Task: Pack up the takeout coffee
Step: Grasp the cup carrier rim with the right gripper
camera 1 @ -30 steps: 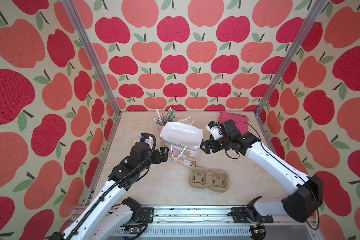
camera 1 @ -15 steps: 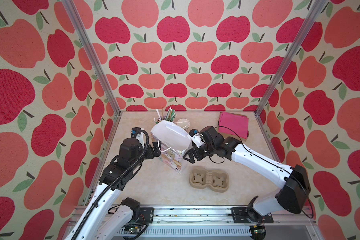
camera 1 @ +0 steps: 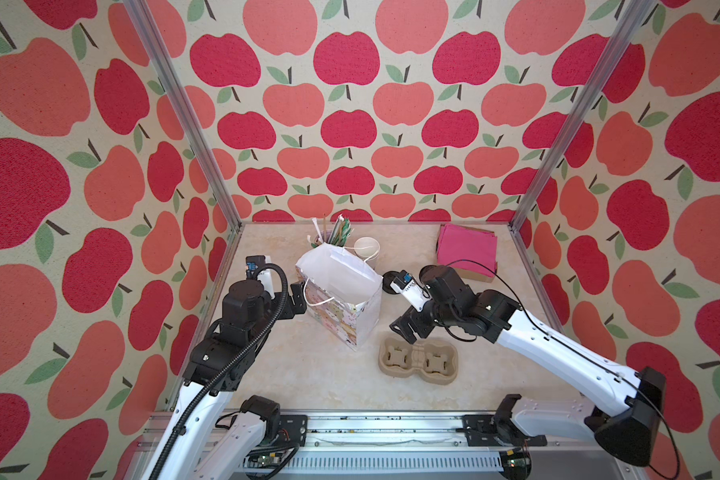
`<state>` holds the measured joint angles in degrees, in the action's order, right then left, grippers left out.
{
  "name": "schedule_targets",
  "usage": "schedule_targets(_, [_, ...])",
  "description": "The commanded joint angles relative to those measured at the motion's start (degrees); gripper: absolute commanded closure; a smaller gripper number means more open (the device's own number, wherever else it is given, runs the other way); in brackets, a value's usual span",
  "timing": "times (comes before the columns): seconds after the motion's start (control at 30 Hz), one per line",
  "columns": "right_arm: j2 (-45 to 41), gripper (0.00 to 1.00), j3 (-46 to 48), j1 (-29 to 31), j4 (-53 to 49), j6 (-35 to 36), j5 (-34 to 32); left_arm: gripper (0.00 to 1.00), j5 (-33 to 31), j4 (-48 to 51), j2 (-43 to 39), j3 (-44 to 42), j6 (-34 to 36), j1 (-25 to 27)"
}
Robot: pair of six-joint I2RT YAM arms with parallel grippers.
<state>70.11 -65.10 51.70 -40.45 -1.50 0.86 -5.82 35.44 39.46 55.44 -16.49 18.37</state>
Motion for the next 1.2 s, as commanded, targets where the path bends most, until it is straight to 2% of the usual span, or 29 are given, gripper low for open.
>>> schedule_targets(0.0, [1.58,0.03,2.57,-0.77,-5.00,6.47,-3.82,0.01,-4.29,0.97,-1.39,-0.74,2.55,-0.61])
schedule_targets(0.17, [6.97,0.13,3.25,-0.81,-5.35,8.90,-2.67,0.01,-6.55,0.30,-1.66,-1.16,3.37,-1.12])
schedule_targets(0.3, [11.81,0.18,1.86,-0.82,-5.89,10.18,0.18,0.01,-6.57,-1.37,-1.77,-2.64,3.86,-1.23])
schedule_targets(0.47, [17.79,0.25,0.35,-0.94,-5.61,11.94,0.38,0.01,-6.66,-2.65,-1.41,-3.59,4.69,-1.66])
schedule_targets(0.6, [21.14,0.36,-0.30,-1.30,-5.27,12.40,1.77,0.01,-7.40,-2.97,-1.62,-4.19,5.07,-2.13])
schedule_targets(0.8, [22.84,0.57,0.35,-2.37,-5.62,11.48,2.98,0.01,-8.13,-5.09,-3.31,-5.59,5.16,-2.94])
schedule_targets(0.9, [22.23,0.60,1.71,-2.97,-5.61,10.69,2.75,0.01,-8.19,-6.22,-3.78,-6.20,5.34,-3.18])
schedule_targets(1.03, [21.39,0.71,2.91,-3.86,-5.91,8.78,0.09,0.01,-8.06,-6.98,-3.45,-6.51,5.72,-3.74])
schedule_targets(1.17, [21.17,0.72,3.22,-5.13,-7.12,6.92,-1.94,0.01,-7.63,-7.60,-3.03,-6.41,6.25,-4.20])
